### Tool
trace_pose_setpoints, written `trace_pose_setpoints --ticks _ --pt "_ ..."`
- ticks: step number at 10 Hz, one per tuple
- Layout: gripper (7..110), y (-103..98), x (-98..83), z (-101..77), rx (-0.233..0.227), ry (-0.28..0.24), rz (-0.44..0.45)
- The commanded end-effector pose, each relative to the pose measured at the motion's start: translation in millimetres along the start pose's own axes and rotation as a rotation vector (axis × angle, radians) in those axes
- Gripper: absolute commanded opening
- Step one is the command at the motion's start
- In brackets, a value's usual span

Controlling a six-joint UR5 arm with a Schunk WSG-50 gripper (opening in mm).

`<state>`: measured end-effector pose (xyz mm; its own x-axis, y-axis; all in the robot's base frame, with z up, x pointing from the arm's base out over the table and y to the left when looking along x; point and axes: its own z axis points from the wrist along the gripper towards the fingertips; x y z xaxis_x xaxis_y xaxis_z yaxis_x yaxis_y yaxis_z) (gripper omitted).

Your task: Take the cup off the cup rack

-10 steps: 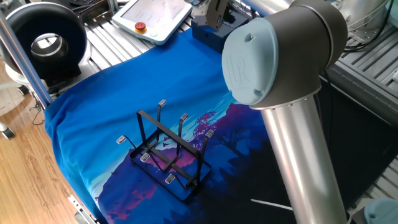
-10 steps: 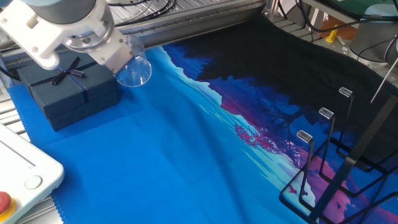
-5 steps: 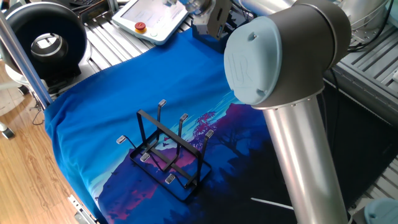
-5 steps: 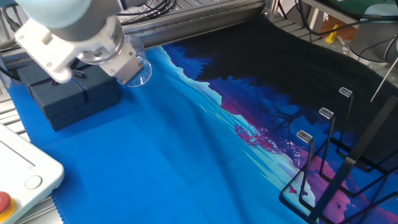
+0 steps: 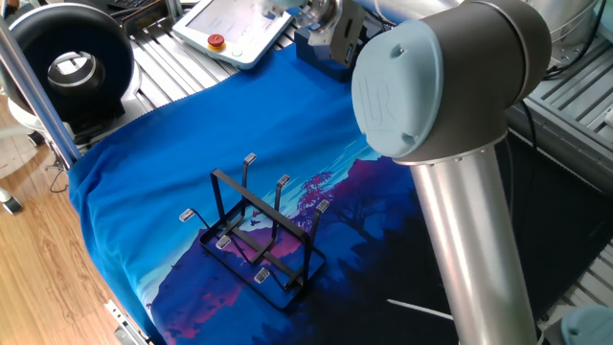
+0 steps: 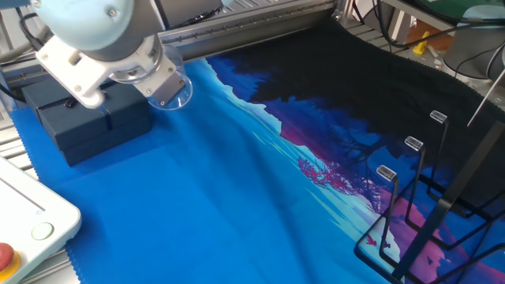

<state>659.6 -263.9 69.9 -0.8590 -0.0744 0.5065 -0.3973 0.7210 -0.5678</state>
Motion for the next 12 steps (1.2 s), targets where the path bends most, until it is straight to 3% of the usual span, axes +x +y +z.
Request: trace_pose_setpoints --ticks 1,7,8,12 --pt "22 7 2.9 7.4 -0.010 0.008 -0.002" --pt "22 -2 9.9 16.5 0.032 0.055 0.031" --pt "7 -4 11.2 16.4 0.037 0.062 0.032" --pt "7 -12 20.0 14.0 0.061 0.100 0.034"
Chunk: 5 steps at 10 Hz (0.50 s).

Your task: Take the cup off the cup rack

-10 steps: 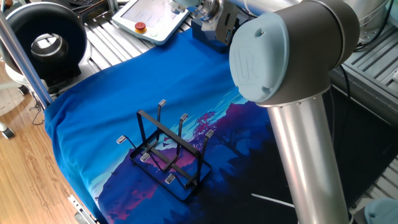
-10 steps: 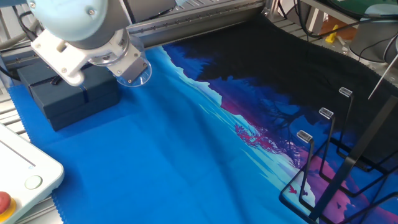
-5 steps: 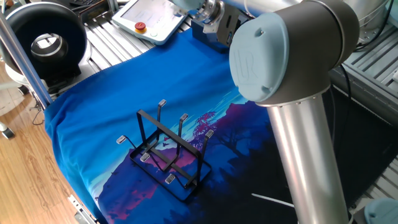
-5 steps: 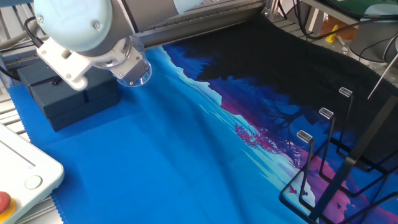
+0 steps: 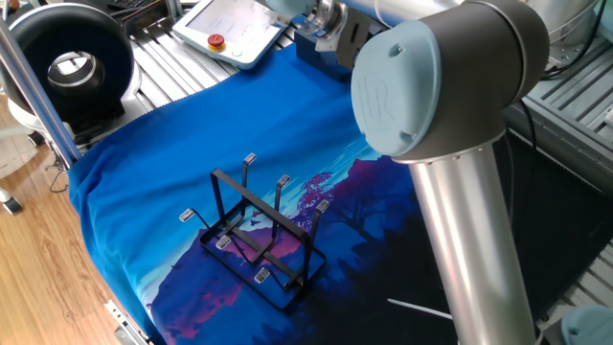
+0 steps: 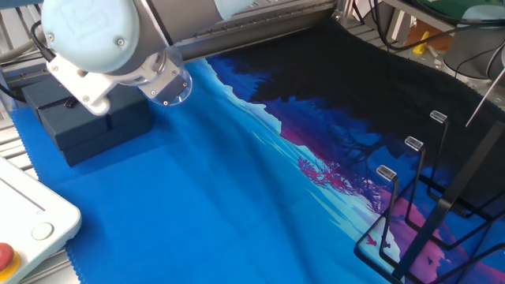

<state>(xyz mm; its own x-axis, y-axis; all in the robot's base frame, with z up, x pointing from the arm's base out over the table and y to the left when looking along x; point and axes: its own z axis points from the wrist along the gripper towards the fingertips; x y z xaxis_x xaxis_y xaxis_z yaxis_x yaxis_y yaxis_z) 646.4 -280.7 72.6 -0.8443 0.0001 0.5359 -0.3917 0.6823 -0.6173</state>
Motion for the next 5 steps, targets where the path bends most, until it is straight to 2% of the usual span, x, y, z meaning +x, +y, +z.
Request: trace_pose_setpoints --ticks 1,5 --pt "7 -3 8.5 -1.7 -0.007 0.023 0.000" --pt "7 2 26.6 -30.7 -0.068 0.043 -0.037"
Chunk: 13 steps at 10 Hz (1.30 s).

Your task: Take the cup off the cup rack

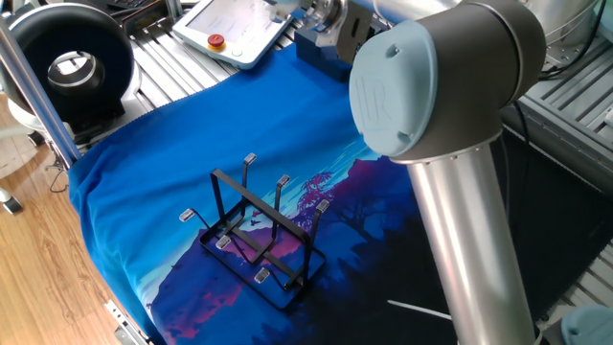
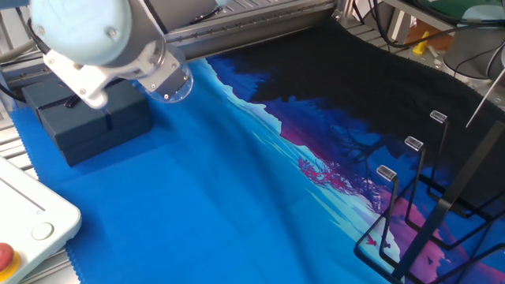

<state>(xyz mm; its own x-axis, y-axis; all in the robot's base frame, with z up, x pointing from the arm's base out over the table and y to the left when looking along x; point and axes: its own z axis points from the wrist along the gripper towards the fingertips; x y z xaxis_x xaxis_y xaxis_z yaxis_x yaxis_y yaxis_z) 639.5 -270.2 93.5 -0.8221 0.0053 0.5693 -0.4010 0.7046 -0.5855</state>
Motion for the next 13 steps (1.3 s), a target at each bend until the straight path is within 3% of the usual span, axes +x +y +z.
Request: trace_pose_setpoints --ticks 1,6,8,11,12,13 --pt "7 8 12.9 -21.1 -0.044 0.017 -0.012" --pt "7 43 27.3 -60.9 -0.141 0.013 -0.009" --pt "7 48 33.9 -76.4 -0.173 0.016 -0.015" --pt "7 38 38.3 -80.3 -0.180 0.017 -0.036" --pt "7 40 34.6 -78.7 -0.198 0.012 -0.041" --pt "7 54 29.6 -81.8 -0.247 0.000 -0.045"
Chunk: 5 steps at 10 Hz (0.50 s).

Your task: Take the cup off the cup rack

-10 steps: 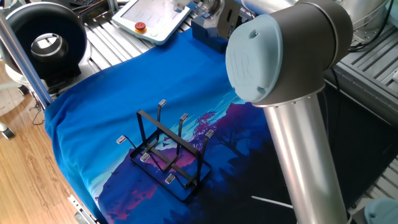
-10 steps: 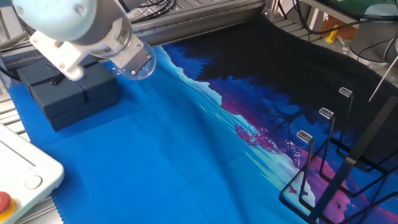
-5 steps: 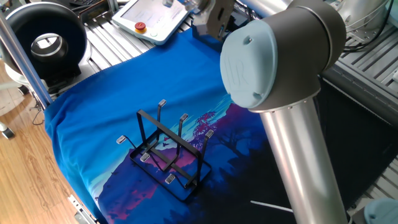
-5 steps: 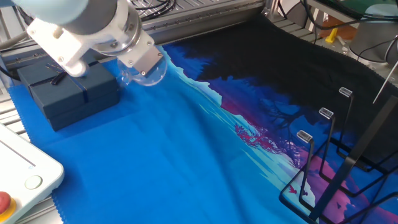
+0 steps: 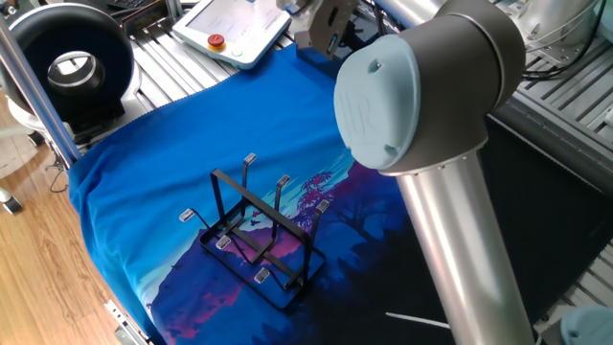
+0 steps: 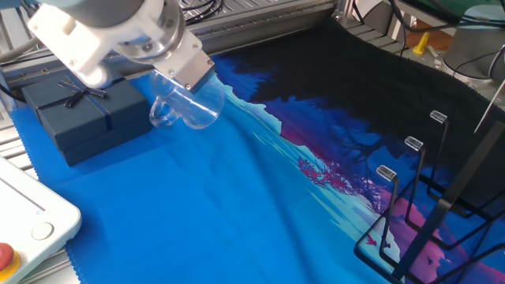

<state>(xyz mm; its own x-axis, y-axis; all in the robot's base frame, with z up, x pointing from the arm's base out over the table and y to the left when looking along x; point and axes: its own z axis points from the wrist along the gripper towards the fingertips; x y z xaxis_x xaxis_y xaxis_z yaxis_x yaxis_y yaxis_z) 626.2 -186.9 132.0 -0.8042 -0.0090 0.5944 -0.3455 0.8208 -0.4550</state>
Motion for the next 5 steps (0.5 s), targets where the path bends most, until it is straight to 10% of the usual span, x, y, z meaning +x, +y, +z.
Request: trace_pose_setpoints --ticks 1,5 --pt "7 25 -14.0 -4.9 -0.088 -0.048 -0.031" --pt "22 64 -33.8 9.9 -0.111 -0.139 -0.042"
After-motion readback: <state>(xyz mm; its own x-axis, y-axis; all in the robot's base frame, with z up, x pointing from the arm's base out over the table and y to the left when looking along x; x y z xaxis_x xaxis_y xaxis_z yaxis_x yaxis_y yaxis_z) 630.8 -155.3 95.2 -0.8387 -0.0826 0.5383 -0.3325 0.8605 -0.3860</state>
